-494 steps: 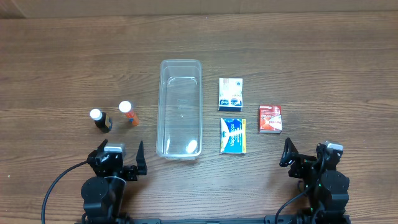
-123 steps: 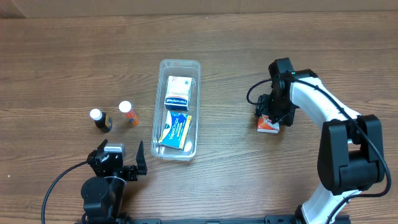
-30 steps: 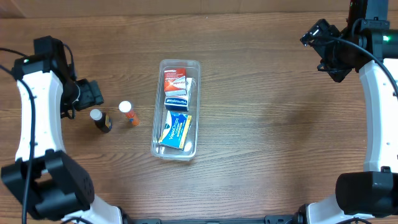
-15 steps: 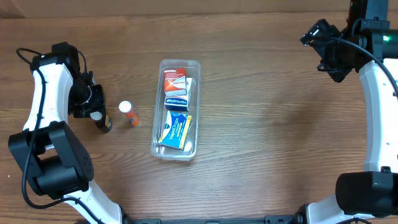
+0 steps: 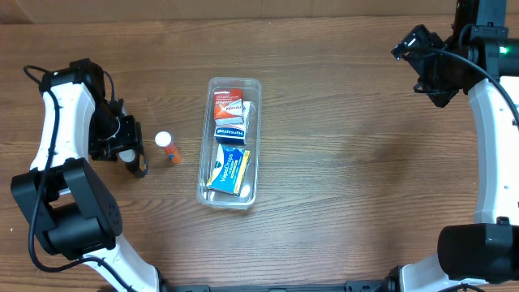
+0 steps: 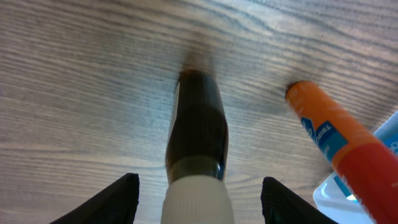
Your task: Pack container
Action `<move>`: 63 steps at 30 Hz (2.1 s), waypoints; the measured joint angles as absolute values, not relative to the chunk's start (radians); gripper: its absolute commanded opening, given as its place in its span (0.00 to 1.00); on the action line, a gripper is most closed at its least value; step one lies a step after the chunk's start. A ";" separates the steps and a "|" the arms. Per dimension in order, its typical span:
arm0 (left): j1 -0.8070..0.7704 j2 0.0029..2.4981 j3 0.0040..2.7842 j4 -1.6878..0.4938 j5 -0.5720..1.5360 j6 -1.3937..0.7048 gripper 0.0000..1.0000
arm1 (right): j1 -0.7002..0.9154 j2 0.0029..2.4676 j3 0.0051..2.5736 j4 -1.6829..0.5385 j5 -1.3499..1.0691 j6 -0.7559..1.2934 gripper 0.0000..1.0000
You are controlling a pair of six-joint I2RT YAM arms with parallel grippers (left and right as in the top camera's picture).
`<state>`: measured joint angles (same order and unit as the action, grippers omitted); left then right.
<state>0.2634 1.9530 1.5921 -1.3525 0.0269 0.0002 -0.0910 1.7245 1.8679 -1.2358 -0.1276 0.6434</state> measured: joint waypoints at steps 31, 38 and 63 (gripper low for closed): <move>-0.144 1.722 2.227 -1.604 0.015 -0.276 0.21 | -0.091 1.724 1.868 -1.236 -0.128 0.643 1.00; -0.344 1.769 1.939 -1.387 0.015 -0.463 0.20 | -0.091 1.724 1.868 -1.235 -0.127 0.643 1.00; -0.511 1.772 1.498 -0.980 -0.051 -0.753 0.48 | -0.091 1.724 1.868 -1.235 -0.128 0.644 1.00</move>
<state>-0.5110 1.7718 1.4982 -0.9798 -0.0505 -0.7528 -0.0910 1.7245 1.8679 -1.2354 -0.1276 0.6437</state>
